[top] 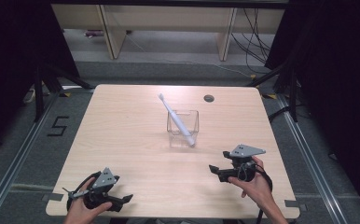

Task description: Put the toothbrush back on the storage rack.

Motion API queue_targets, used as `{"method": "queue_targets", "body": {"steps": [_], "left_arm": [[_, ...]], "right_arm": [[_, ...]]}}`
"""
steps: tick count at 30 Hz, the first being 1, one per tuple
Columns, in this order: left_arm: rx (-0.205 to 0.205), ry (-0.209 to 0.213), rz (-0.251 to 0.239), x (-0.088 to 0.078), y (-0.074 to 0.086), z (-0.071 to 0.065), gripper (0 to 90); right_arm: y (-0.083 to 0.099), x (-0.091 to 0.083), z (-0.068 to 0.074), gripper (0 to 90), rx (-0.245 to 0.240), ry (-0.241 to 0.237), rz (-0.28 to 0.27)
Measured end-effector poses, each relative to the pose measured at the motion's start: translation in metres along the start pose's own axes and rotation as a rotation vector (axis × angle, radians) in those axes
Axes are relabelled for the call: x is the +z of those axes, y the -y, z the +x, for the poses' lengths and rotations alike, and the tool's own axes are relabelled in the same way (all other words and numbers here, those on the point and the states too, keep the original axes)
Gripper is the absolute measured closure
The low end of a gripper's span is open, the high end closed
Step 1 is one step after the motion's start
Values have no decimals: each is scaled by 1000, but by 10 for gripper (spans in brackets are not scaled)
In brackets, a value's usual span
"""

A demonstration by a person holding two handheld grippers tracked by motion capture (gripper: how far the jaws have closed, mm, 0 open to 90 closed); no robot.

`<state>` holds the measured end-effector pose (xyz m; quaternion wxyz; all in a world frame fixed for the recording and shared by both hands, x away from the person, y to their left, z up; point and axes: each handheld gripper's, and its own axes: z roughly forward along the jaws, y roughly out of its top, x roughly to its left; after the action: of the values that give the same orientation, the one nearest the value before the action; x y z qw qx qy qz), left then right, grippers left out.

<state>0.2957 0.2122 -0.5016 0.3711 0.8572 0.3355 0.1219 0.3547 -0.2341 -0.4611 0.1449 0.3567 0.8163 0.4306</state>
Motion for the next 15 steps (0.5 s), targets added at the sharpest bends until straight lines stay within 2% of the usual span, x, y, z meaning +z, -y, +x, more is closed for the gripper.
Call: {"method": "queue_targets", "body": {"steps": [2, 4, 6, 7, 9, 10, 11, 13, 14, 15], "left_arm": [[-5, 12, -13, 1, 0, -1, 150], [4, 2, -3, 0, 0, -1, 150], [-6, 6, -10, 0, 0, -1, 150], [-5, 7, -9, 0, 0, -1, 149], [-8, 7, -11, 0, 0, -1, 149], [-8, 8, -10, 0, 0, -1, 150], [-5, 12, -14, 1, 0, -1, 149], [3, 2, -4, 0, 0, -1, 149], [4, 1, -3, 0, 0, -1, 149], [4, 1, -3, 0, 0, -1, 150]], "right_arm": [[2, -1, 1, 209, 4, 4, 3], [4, -2, 2, 205, 13, 1, 9], [7, -2, 2, 203, -4, -6, 4], [8, -3, 5, 202, 32, -16, 19], [10, -4, 3, 198, 0, -3, 4], [11, -4, 4, 195, 13, -7, 9], [12, -5, 6, 192, 51, -20, 23], [14, -6, 5, 186, 47, -11, 20], [15, -6, 3, 180, 14, 0, 4], [16, -7, 5, 172, 49, -12, 18]]}}
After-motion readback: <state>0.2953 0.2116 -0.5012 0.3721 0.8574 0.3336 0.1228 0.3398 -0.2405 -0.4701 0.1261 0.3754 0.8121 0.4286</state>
